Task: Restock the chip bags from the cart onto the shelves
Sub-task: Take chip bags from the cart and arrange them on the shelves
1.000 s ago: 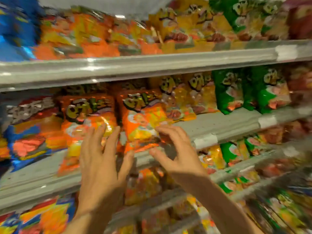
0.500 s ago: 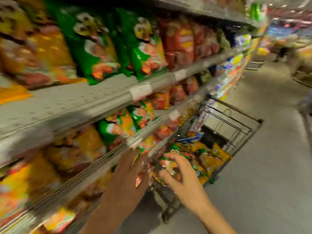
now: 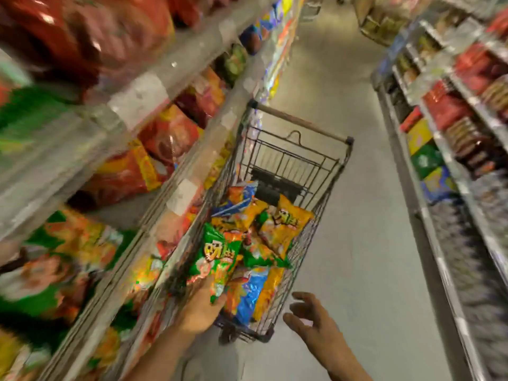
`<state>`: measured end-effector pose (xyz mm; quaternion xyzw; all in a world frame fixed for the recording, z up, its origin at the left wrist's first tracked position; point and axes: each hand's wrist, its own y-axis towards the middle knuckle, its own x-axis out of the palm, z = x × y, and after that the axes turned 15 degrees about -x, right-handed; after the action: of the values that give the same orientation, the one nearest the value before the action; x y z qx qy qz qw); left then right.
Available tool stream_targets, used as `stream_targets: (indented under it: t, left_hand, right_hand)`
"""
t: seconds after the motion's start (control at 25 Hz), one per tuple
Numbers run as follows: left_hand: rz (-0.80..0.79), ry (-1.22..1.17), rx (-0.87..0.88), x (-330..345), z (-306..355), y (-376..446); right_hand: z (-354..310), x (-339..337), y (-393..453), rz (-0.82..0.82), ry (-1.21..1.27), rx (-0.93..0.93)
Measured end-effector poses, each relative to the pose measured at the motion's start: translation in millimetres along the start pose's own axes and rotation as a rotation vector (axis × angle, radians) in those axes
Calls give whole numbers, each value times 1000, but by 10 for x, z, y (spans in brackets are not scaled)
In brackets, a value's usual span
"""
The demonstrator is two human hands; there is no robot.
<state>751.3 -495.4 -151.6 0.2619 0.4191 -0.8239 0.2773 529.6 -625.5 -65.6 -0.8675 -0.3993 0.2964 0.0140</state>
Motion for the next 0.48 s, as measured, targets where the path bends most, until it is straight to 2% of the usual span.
stream_targets:
  t: [0.16,0.24,0.48]
  left_hand:
    - [-96,59,-44,-19,147,555]
    - [-122,72,-82,25,166,807]
    - [-117,8,-341,212,215,1492]
  right_hand:
    - [67,67,473,-21,118,133]
    - [173,22,836,20,190,197]
    - [572,7,2387,96,406,407]
